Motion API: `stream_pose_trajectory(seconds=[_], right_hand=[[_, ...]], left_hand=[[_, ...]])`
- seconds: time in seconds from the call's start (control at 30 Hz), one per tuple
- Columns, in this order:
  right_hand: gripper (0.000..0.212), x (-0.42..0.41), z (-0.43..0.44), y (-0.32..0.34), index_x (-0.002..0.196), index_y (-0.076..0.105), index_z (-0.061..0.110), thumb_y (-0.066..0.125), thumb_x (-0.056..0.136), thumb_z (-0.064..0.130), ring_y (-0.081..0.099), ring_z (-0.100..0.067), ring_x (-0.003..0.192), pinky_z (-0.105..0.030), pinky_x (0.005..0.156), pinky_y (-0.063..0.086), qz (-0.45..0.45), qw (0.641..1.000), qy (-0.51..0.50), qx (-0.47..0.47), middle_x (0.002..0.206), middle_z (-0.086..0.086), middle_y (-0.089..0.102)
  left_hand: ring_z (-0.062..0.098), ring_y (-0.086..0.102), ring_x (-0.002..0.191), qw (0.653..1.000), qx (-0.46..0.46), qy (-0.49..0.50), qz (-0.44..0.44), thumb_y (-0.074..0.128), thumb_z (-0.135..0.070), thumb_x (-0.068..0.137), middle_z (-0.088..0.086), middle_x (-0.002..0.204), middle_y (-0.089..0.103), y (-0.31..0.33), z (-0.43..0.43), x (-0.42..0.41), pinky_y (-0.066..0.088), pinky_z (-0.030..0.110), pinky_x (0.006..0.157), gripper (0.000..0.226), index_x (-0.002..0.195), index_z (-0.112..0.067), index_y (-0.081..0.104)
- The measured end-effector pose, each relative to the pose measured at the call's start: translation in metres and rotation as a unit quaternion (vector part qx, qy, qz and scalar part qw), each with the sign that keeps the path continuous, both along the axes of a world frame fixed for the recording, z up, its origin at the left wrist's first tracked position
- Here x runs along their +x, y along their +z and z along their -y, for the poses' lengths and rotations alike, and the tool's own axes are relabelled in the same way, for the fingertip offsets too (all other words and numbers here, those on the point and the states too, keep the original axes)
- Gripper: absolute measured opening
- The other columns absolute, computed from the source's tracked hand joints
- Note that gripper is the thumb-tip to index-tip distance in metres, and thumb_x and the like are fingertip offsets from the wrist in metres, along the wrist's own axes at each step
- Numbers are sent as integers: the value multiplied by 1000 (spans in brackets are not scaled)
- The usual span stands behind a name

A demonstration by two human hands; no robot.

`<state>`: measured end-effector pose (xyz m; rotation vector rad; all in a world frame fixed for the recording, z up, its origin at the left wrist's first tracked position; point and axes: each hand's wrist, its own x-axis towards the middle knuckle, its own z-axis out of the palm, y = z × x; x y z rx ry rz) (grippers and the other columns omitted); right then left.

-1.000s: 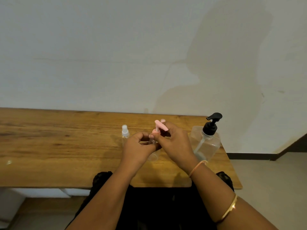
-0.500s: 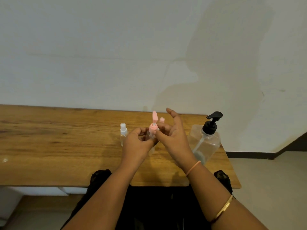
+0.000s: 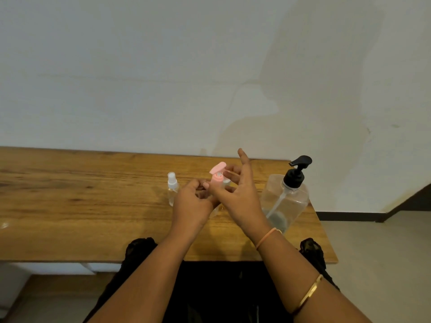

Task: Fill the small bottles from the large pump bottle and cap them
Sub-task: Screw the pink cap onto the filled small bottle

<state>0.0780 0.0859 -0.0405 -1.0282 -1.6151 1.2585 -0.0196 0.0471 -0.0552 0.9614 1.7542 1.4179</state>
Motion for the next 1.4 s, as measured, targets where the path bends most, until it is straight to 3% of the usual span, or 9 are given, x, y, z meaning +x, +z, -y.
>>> stream_pose_trajectory(seconds=[0.13,0.3,0.47,0.6,0.73,0.8,0.97,1.13,1.4], right_hand=[[78,3,-4,-1,145,22,32,65,86,7,63,-11,96,-32,90,49,-9,1000,-9,6,98,1,68],[94,3,0,2,149,8,37,70,82,11,47,-6,122,-34,101,44,0,999,35,-12,117,18,52],[84,4,-4,-3,148,13,32,64,86,10,62,-8,88,-27,81,49,13,1000,-3,15,95,1,69],[101,6,-3,1,148,-2,41,70,83,14,50,-5,119,-17,89,46,15,999,38,-15,132,-2,51],[92,5,-5,-5,150,5,33,68,86,13,62,-7,87,-22,81,50,66,997,1,35,103,0,64],[83,6,-5,-4,149,11,34,60,88,7,59,-13,74,-25,73,51,67,997,6,40,112,-8,64],[92,9,1,1,150,6,32,70,84,24,54,-7,106,-23,95,46,77,996,29,37,131,3,51],[69,14,-1,-1,142,29,25,67,86,34,58,-6,81,-6,60,40,204,974,-28,99,114,-6,64],[35,38,2,11,120,59,21,68,86,22,58,-4,78,-22,68,52,191,957,-63,207,91,9,60]], left_hand=[[14,66,89,1000,-1,-11,3,80,-24,71,-5,92,70,-1,0,1,57,36,76,26,90,-29,62],[9,64,77,1000,1,-7,-15,76,-17,76,-5,82,68,-1,0,-1,51,24,61,22,85,-30,60],[10,65,86,1000,-6,-13,-15,79,-24,72,-7,88,69,-1,0,0,57,33,73,24,87,-33,61],[8,63,78,1000,-5,-16,-23,76,-18,75,-8,83,67,-1,0,-1,49,22,61,23,90,-28,61],[5,63,84,998,2,-19,-58,77,-22,75,-9,89,68,-3,1,0,53,24,66,23,91,-30,62],[5,62,93,997,8,-28,-76,78,-23,74,-8,100,67,-4,1,1,55,30,78,27,93,-34,62],[6,55,92,981,11,-30,-191,75,-22,77,-9,102,58,-6,1,0,48,20,73,31,106,-21,67],[2,46,89,961,6,-37,-275,73,-18,78,-9,106,52,-7,2,2,32,3,65,30,107,-18,63],[5,48,97,954,-34,-24,-295,72,-12,77,-6,113,53,-19,-3,-5,36,15,85,39,115,-17,61]])
